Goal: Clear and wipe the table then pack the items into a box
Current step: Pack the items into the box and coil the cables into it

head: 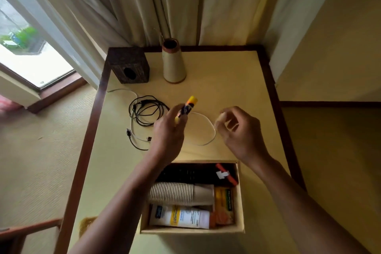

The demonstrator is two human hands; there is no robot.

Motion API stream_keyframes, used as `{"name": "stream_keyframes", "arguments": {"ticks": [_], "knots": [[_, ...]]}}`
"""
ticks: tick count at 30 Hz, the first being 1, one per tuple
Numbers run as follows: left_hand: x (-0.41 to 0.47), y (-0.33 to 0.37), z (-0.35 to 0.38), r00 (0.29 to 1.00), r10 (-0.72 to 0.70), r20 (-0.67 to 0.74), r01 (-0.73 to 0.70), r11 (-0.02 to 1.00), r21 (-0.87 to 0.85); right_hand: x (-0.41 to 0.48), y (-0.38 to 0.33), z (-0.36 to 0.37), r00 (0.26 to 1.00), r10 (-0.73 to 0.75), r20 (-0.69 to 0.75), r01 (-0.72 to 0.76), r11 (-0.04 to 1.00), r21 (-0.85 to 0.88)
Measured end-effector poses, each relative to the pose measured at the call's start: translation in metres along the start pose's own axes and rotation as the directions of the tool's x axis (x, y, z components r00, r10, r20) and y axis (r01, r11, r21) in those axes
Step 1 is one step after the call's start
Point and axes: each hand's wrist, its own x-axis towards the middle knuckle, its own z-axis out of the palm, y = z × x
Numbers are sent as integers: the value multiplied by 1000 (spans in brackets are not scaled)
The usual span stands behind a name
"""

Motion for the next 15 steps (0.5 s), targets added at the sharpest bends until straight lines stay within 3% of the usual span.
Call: {"name": "stream_keyframes", "arguments": {"ticks": [4,7,11,15], "knots": [[-66,5,-22,981,-50,186,52,999,-3,-75,-12,-34,992,117,37,-119,991,57],[-98,5,-22,975,21,220,-36,997,62,-114,-9,-42,979,171,115,-176,983,43],[-112,6,-2,939,173,299,-207,975,86,-139,5,-30,982,129,139,-130,991,4],[-115,2,27,905,254,341,-318,937,147,-149,17,-12,990,71,122,-48,982,-181]]}}
